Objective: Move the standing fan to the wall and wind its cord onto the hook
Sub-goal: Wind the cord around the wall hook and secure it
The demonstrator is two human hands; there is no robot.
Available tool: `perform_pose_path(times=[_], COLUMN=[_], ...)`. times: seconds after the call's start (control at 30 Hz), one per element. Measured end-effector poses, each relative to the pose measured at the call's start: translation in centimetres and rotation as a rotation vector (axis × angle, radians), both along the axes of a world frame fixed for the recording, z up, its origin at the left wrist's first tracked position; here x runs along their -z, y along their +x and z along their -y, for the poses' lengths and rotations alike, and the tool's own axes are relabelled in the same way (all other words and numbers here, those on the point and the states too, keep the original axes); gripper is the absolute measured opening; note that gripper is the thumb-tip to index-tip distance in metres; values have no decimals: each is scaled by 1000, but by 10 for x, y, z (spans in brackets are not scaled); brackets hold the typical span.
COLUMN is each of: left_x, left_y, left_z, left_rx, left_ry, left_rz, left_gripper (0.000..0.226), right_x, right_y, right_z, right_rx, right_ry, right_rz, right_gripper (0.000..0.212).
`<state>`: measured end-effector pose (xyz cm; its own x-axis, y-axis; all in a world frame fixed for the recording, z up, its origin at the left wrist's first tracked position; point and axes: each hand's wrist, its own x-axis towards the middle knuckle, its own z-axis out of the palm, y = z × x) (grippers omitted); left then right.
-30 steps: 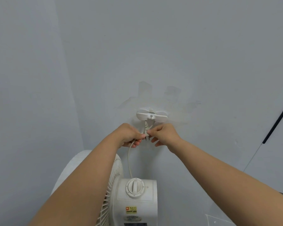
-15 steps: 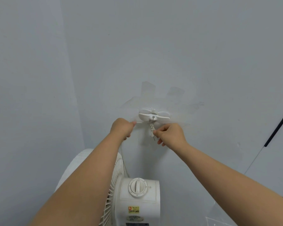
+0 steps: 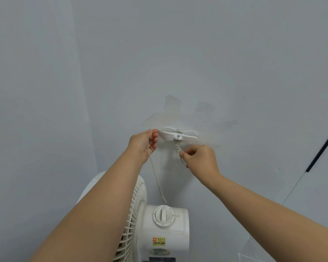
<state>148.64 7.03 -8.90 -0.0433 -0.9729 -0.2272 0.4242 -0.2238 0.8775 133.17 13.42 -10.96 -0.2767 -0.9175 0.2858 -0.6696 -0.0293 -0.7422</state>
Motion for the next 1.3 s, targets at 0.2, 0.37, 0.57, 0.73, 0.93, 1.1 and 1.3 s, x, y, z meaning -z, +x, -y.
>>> perform_pose_path(times=[0.2, 0.37, 0.57, 0.73, 0.93, 1.1, 1.3], left_x=[-2, -3, -7, -8, -8, -9, -9], left_y=[-1, 1, -3, 3, 5, 4, 8], left_z=[-1, -5, -6, -9, -13, -13, -14], left_rx=[-2, -51, -158, -20, 4, -53, -125], left_ry=[-114, -224, -311, -327, -348, -350, -279], left_rz=[47, 109, 159, 74, 128, 160, 135], left_gripper=[26, 21, 23, 34, 35, 36, 23], right_x=[-7, -24, -46, -68, -81, -91, -95], right_y=[-1, 5, 9, 11, 10, 14, 16], right_z=[-3, 2, 16, 20, 32, 31, 28], right_rx=[29, -54, -114, -245, -412, -505, -479], right_ry=[-85, -406, -199, -22, 180, 296, 341], right_rz=[-169, -392, -598, -489, -419, -527, -405], right_gripper=[20, 16, 34, 40, 46, 59, 41])
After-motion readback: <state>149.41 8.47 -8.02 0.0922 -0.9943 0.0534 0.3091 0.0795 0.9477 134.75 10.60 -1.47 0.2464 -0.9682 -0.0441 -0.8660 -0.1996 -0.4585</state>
